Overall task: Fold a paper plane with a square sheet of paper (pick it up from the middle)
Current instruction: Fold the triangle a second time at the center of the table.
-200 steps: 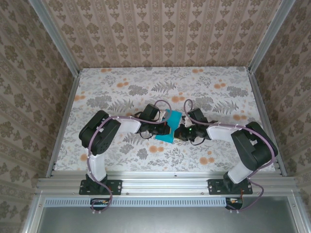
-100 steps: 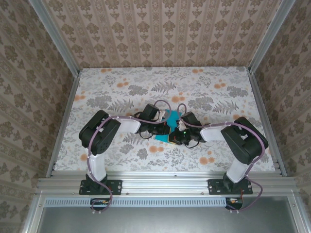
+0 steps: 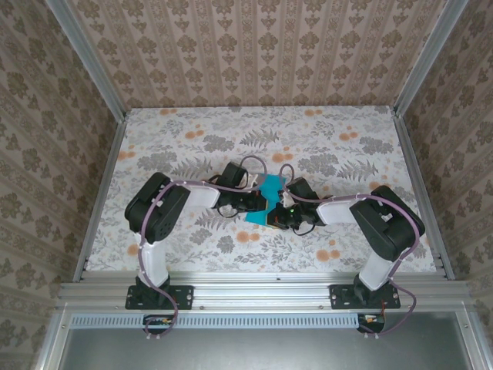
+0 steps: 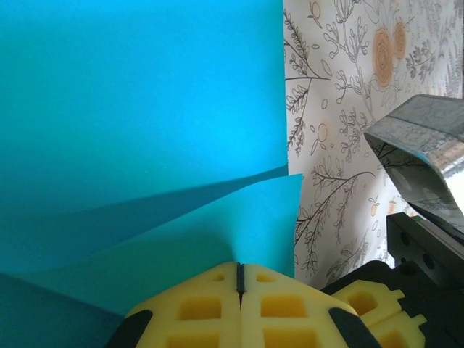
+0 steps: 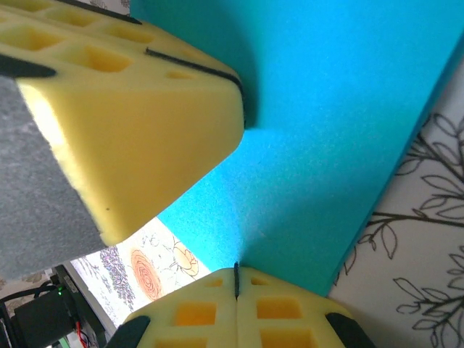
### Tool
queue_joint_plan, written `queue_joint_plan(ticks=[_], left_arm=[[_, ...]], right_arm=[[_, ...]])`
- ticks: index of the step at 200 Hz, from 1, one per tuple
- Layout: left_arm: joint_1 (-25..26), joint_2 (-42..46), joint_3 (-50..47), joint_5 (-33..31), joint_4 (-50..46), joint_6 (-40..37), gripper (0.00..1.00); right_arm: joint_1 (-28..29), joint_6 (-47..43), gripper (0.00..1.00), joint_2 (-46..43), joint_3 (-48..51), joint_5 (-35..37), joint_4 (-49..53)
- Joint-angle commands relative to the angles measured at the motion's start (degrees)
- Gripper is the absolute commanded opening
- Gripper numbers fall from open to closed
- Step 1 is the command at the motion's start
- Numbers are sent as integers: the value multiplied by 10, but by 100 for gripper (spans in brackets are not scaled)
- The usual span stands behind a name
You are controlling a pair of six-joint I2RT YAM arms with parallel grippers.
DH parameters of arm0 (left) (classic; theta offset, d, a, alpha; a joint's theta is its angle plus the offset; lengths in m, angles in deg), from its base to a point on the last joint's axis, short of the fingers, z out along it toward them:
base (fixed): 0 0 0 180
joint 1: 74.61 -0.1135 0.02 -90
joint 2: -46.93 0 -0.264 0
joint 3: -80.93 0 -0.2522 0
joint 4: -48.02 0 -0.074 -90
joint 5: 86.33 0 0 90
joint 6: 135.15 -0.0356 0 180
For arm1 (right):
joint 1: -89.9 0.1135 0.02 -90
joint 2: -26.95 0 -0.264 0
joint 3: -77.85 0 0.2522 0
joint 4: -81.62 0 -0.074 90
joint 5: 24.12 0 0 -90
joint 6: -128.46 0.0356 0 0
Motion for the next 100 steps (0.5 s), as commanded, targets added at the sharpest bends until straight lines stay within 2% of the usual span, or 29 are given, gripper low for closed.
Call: queue_joint_plan(ticks=[1, 100], left_arm=[[-25, -30, 19, -25, -8, -7, 0], [-74, -67, 72, -19, -54, -41, 0]], right_arm=[[3, -8, 4, 34, 31, 45, 64], [3, -13, 4, 35, 38, 39, 73]])
